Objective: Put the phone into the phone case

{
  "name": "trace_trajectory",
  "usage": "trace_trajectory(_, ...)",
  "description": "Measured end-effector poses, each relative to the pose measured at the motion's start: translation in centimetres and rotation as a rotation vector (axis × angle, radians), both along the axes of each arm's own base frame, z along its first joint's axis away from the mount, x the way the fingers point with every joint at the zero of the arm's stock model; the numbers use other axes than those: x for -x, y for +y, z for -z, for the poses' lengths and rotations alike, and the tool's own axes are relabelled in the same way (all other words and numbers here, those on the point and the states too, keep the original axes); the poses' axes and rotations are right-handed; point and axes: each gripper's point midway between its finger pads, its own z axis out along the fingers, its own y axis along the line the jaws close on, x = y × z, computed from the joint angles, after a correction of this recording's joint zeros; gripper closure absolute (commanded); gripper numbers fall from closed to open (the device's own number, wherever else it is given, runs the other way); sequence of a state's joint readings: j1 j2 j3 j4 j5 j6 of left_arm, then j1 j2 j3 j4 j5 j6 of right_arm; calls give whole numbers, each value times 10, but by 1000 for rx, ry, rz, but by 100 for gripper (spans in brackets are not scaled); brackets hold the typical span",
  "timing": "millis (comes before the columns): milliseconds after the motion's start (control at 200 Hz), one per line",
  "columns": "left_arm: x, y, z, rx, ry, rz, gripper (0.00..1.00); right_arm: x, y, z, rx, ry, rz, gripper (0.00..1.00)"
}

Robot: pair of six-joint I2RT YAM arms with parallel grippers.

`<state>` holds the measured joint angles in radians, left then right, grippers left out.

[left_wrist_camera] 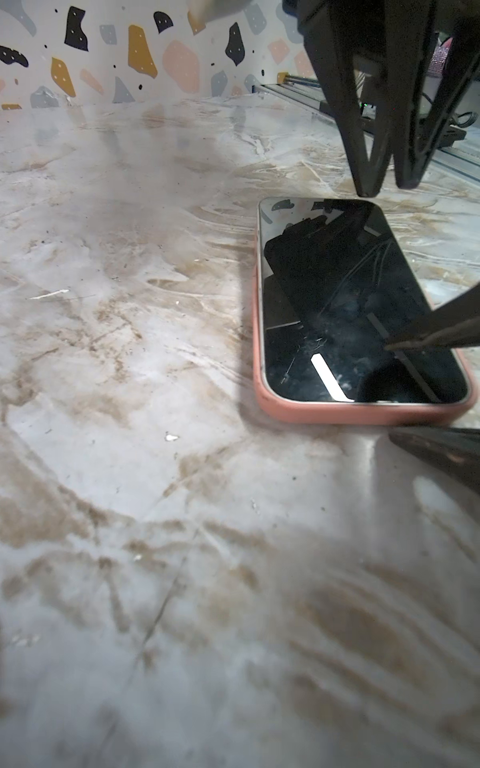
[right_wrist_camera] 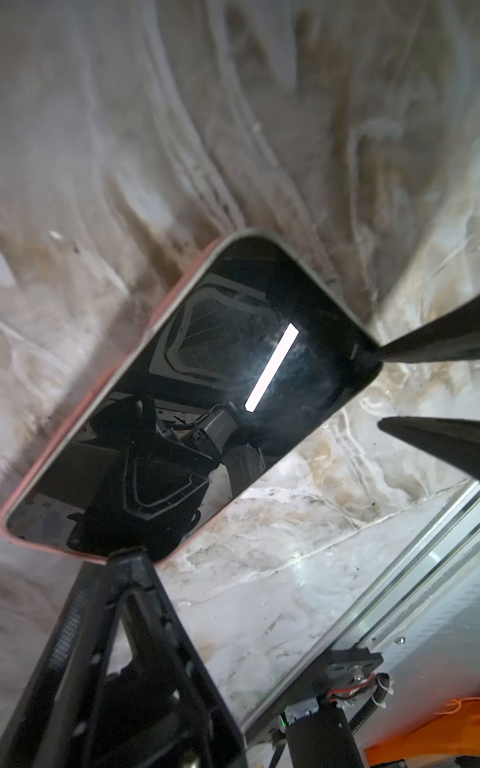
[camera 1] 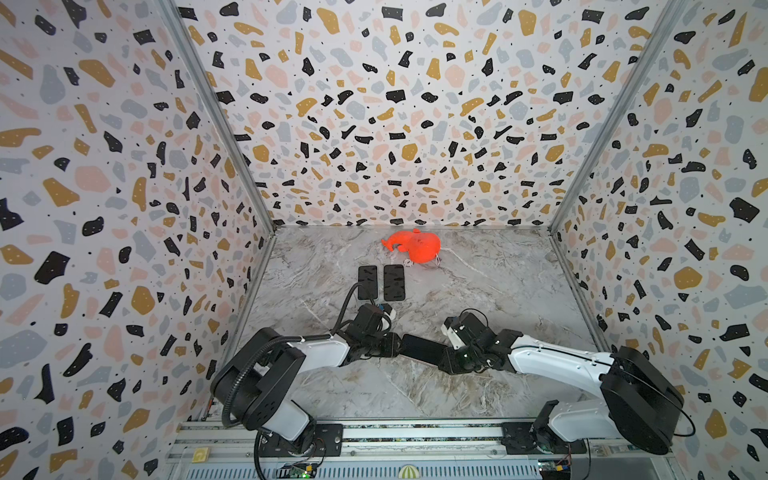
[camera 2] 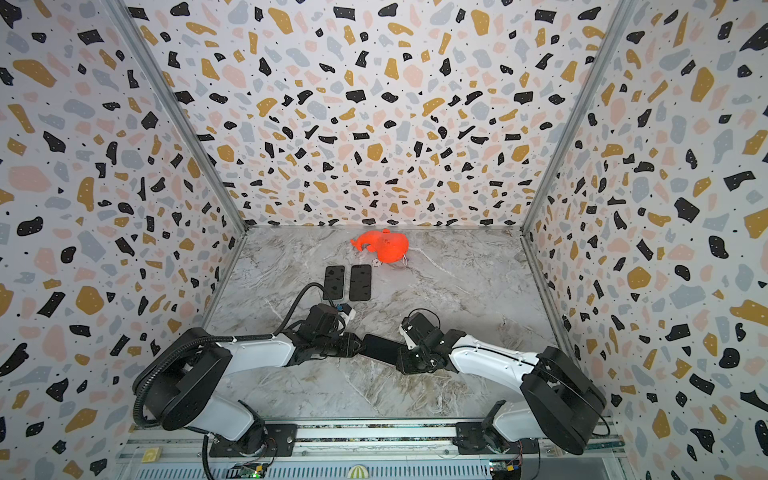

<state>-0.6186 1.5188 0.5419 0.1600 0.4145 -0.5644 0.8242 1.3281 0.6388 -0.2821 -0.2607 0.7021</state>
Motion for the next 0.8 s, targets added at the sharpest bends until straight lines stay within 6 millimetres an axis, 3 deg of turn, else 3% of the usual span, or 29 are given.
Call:
trace_trajectory(200, 3, 0, -1, 5, 9, 11, 62, -9, -7, -8, 2, -25, 93, 73)
trace_trajectory(801, 5, -4, -2, 24, 14, 25, 59, -5, -2, 11, 5, 52, 102, 73)
